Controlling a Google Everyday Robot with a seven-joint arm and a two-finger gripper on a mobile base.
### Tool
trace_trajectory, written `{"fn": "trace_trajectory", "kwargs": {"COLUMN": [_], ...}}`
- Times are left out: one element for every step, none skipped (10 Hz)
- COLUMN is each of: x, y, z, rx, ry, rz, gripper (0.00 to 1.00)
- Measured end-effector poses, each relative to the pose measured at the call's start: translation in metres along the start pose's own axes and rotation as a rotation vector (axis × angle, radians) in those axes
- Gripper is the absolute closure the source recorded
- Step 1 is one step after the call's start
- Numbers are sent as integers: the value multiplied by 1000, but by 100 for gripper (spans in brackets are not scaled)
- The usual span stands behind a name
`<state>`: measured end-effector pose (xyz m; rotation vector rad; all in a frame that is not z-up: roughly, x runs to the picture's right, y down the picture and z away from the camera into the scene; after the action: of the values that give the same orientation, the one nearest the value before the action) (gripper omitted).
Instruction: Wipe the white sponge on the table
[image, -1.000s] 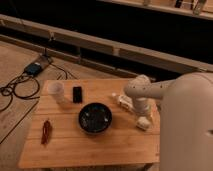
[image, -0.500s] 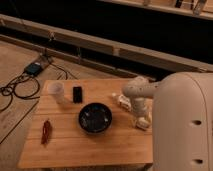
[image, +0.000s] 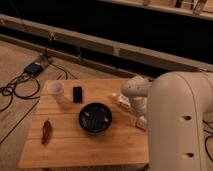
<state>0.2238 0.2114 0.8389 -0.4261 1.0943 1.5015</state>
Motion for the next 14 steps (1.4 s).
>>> {"fn": "trace_trajectory", "kwargs": {"x": [-1, -1, -2, -2, -1, -1, 0, 1, 2, 5, 7, 10, 11, 14], "y": [0, 1, 2, 4, 4, 4, 3, 1, -1, -3, -6, -8, -10, -9], "z": [1, 2, 3, 4, 5, 5, 5, 5, 4, 2, 1, -1, -2, -3], "rx": [7, 9, 8, 3, -1, -2, -5, -9, -14, -22, -30, -41, -52, -80], "ry": [3, 5, 8, 13, 19, 24, 31, 36, 42, 56, 71, 89, 106, 147], "rz": [0, 1, 5, 12, 19, 26, 38, 55, 66, 87, 102, 120, 134, 146], "gripper": [37, 42, 52, 64, 74, 81, 91, 99, 100, 100, 100, 100, 100, 100]}}
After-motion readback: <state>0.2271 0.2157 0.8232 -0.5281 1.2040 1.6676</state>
